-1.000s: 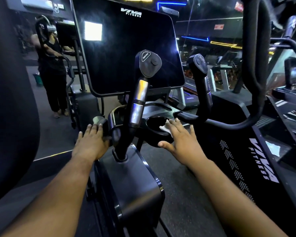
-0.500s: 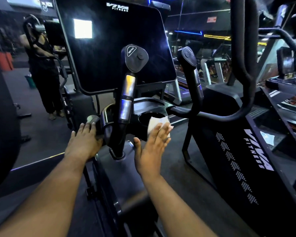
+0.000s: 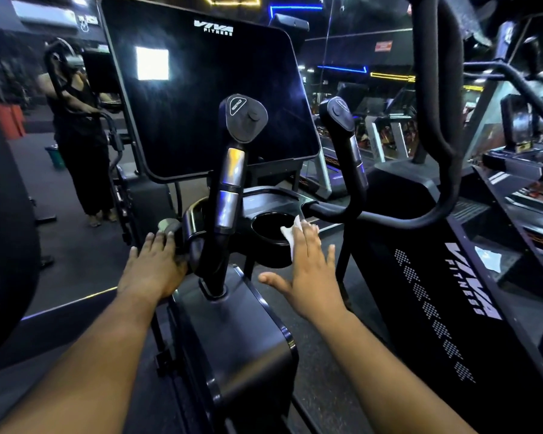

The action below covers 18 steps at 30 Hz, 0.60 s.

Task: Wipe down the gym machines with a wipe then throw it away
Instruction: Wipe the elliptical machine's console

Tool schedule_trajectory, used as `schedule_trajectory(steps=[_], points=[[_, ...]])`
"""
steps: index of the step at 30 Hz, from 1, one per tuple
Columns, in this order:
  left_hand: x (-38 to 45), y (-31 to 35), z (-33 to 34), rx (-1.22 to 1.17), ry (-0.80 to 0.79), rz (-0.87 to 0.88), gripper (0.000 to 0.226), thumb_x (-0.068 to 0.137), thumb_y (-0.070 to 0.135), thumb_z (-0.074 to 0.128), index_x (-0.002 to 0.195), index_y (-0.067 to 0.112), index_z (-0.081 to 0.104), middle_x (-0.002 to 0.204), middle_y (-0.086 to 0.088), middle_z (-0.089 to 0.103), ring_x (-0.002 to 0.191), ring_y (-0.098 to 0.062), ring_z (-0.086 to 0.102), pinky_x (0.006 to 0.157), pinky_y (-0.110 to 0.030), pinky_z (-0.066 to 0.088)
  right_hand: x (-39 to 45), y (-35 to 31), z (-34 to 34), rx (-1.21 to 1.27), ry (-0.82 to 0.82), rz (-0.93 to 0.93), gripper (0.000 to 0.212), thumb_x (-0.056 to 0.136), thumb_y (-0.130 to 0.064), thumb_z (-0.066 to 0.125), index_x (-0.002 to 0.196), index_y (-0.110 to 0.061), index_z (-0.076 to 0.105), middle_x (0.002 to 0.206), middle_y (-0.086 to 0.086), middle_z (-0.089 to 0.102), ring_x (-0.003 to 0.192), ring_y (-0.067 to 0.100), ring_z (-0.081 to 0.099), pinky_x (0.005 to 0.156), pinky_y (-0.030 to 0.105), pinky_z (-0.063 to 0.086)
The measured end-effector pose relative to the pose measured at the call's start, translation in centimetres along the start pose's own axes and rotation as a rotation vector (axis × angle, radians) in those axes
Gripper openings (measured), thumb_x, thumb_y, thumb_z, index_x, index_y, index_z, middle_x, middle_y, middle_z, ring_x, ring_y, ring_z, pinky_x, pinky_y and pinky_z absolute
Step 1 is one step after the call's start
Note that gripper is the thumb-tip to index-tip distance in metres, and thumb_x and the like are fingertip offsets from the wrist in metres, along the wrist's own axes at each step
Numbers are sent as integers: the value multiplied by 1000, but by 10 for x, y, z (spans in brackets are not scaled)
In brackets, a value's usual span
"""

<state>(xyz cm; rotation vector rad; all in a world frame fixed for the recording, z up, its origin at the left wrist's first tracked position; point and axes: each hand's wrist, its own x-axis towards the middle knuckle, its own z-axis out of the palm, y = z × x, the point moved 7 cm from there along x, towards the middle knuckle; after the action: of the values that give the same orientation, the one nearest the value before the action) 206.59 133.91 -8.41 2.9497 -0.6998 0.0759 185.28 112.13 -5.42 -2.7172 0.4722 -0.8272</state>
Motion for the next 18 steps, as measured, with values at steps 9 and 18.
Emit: schedule_trajectory(steps=[9,18], points=[[-18,10,-24,-37,168,77,75,106,38,40,164,15,-1,172,-1,-3,158,-17,-3,127,-50,1,15,-26,-12,-122,-63,-246,52,103,-32,52,152,-17,42,155,0,44,152,20,27,123,56,15],[-71,35,-110,-160,777,262,44,94,25,46,128,4,65,125,-14,67,118,-30,62,101,-46,52,30,-49,-28,-243,-330,-339,69,97,-49,59,156,-23,35,161,-3,36,145,18,38,122,36,23]])
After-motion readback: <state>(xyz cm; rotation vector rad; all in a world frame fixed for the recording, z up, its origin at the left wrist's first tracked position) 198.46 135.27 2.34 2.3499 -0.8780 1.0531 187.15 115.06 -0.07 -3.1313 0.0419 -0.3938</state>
